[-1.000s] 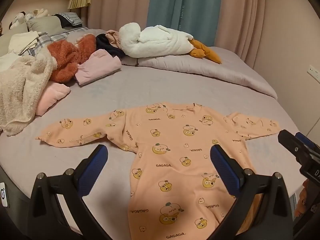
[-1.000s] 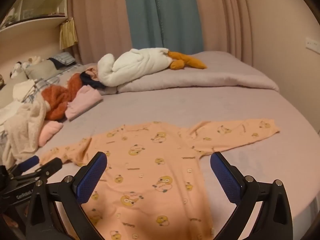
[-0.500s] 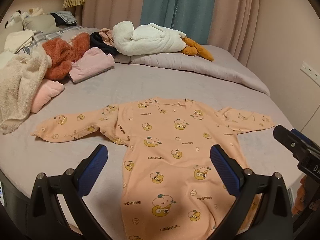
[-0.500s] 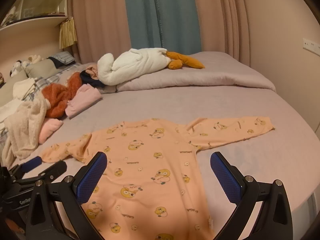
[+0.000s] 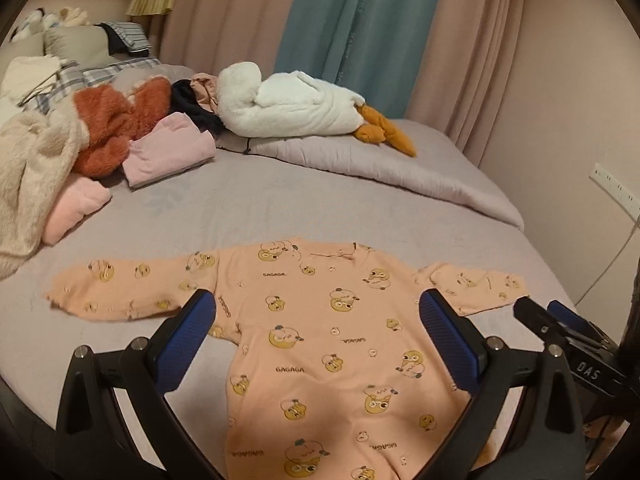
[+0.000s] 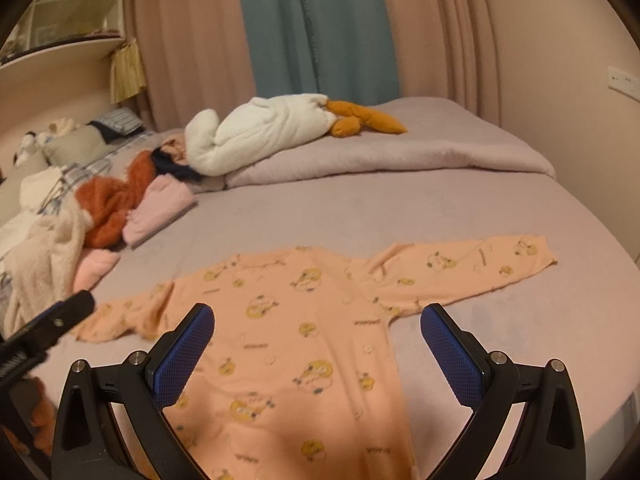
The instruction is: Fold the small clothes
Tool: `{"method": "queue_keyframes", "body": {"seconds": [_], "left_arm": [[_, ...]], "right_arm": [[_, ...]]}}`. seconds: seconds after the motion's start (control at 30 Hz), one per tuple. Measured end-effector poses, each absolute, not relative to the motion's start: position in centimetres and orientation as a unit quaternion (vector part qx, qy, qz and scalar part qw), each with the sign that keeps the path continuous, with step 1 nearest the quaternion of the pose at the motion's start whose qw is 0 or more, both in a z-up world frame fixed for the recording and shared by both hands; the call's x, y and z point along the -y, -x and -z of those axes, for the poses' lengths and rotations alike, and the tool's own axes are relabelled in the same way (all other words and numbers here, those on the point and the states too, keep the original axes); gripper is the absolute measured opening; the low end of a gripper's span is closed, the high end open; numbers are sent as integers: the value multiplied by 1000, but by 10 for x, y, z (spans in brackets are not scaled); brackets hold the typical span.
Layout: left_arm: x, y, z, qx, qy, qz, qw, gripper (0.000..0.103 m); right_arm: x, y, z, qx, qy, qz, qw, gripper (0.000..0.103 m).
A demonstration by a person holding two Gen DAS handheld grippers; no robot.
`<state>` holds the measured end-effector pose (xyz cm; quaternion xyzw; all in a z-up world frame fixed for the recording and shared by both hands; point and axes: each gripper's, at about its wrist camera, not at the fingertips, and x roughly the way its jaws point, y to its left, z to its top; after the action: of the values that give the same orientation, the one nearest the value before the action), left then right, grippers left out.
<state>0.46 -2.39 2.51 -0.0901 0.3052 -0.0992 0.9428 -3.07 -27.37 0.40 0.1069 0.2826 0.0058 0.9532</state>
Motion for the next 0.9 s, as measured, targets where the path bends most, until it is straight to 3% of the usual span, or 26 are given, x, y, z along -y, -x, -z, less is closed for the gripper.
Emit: {"method": "queue_keyframes", "body": {"seconds": [0.2, 0.9], "left_arm": [[26, -14, -23, -308, 82, 93, 943, 101], [22, -28, 4, -361, 73, 94, 925, 101]], "right_arm": [[285, 26, -9, -263, -134, -22, 955, 102], [279, 2, -3, -303, -118, -4, 946, 102]]}}
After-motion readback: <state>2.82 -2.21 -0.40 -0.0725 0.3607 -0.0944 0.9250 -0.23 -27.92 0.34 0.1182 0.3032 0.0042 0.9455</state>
